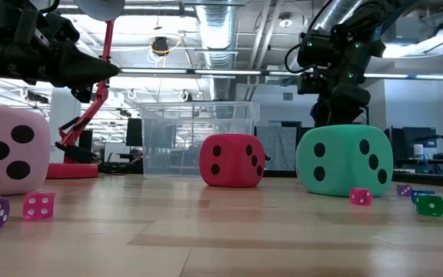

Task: Pick & Place Dice
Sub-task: Put the large purple die into the transparent bin

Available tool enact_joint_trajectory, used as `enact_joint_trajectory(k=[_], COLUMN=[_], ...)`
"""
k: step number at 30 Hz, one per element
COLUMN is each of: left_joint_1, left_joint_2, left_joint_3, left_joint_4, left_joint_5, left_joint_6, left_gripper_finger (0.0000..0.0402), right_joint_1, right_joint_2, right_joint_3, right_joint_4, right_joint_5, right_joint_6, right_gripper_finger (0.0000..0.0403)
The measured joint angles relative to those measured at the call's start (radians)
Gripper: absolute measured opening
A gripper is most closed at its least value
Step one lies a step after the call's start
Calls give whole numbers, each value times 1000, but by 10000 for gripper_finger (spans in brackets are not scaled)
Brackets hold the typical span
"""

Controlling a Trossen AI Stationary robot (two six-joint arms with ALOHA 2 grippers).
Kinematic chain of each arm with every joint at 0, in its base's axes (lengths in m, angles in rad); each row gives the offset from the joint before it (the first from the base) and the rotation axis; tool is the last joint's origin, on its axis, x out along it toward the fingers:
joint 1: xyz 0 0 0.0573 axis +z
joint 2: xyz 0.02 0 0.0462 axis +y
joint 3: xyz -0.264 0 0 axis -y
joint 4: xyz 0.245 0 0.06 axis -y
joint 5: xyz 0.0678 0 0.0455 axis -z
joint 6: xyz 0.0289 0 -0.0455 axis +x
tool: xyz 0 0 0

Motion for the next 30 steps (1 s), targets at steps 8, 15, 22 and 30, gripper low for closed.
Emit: enact_joint_trajectory(k=[8,15,22,30], left_joint_1=[0,0,0,0], left_joint_2=[0,0,0,0], left_joint_3=[0,0,0,0], left_joint_4=[0,0,0,0], left_joint_5=[0,0,0,0], left_joint_6=[0,0,0,0], left_gripper_finger=[11,11,11,11], right_joint_1=[19,16,-9,-25], right_joint_2=[-20,-15,-8,-10], right_joint_3=[29,29,30,-1], right_joint_4=[-24,-37,-32,-2], right_joint_5=[20,30,-2,-55], right_joint_6=[-13,-28,-50,-50], right_gripper_finger=[400,400,400,400])
